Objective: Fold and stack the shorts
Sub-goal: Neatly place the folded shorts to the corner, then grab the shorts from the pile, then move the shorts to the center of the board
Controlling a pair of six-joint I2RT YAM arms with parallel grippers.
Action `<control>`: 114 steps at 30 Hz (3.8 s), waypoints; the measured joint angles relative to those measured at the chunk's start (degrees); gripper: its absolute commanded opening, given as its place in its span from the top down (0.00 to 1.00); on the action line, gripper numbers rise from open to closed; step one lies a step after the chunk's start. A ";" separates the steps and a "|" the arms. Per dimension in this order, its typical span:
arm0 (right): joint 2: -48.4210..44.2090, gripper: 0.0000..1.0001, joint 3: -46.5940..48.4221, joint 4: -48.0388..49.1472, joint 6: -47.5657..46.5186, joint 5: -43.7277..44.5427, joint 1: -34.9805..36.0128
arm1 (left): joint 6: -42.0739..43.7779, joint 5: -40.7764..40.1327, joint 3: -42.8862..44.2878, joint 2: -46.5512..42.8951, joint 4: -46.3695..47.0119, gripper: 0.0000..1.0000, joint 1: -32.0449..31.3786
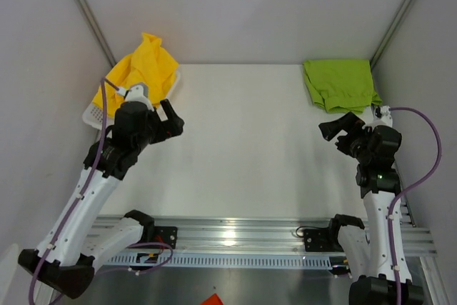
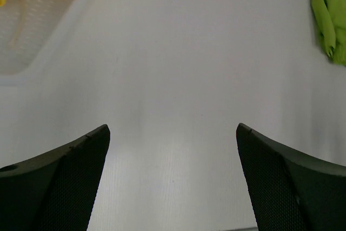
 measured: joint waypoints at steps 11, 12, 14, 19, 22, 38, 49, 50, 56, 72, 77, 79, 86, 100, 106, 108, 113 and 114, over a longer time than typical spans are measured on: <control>0.48 0.00 -0.92 -0.22 -0.98 -1.75 2.54 | -1.03 6.97 11.23 18.99 3.63 0.03 26.10; 0.66 0.01 -0.96 -0.17 -1.07 -1.92 2.58 | -1.36 7.34 12.02 21.70 3.96 0.03 27.41; 0.85 0.00 -1.07 -0.13 -1.31 -2.36 2.62 | -2.14 6.86 14.47 27.41 4.11 0.04 29.16; 1.31 0.00 -1.31 0.28 -1.88 -3.58 2.71 | -2.62 4.26 26.18 43.80 2.95 0.07 29.70; 1.27 0.01 -2.05 0.70 -1.95 -4.28 2.73 | -2.58 2.29 35.54 53.29 1.22 0.07 29.68; 2.80 0.01 -3.80 2.71 -2.03 -4.96 3.08 | -3.32 0.35 56.65 81.46 -6.43 0.85 30.27; 4.17 0.00 -3.89 3.91 -1.92 -5.22 4.50 | -4.04 -3.85 56.57 72.30 -8.00 1.00 30.53; 4.17 0.00 -3.91 3.91 -1.88 -5.22 4.76 | -3.69 -4.28 57.79 70.42 -8.39 1.00 30.56; 4.17 0.00 -3.91 3.93 -1.66 -4.33 7.82 | -2.03 -1.31 64.81 56.48 -5.81 1.00 30.18; 4.44 0.01 -3.89 8.13 0.68 0.02 21.86 | -2.62 18.01 61.86 15.52 22.36 1.00 20.22; 4.31 0.01 -2.95 10.40 0.50 -2.86 26.73 | -8.76 24.46 51.80 10.71 28.52 1.00 20.13; 3.91 0.01 -1.57 10.88 0.42 -4.57 29.22 | -11.34 25.97 42.75 8.52 30.29 1.00 19.80; -1.88 0.01 2.03 11.50 -0.87 -5.79 39.76 | -16.96 27.39 18.69 4.92 32.59 1.00 14.58; 7.87 0.07 2.14 14.82 -5.57 4.55 55.67 | -18.69 23.89 1.90 2.05 40.15 1.00 -1.86; 14.99 0.07 3.78 17.51 -7.76 12.11 56.17 | -18.73 23.93 -2.29 2.29 41.77 1.00 -2.51; 16.65 0.08 4.72 18.62 -8.35 13.00 56.19 | -18.84 24.15 -3.63 2.62 41.72 1.00 -2.51; 19.63 0.09 7.06 20.72 -9.40 14.60 56.50 | -19.85 25.00 -6.95 2.78 42.69 1.00 -2.89; 20.31 0.07 7.74 20.68 -9.81 16.02 56.68 | -19.98 25.33 -7.50 2.80 42.73 1.00 -2.95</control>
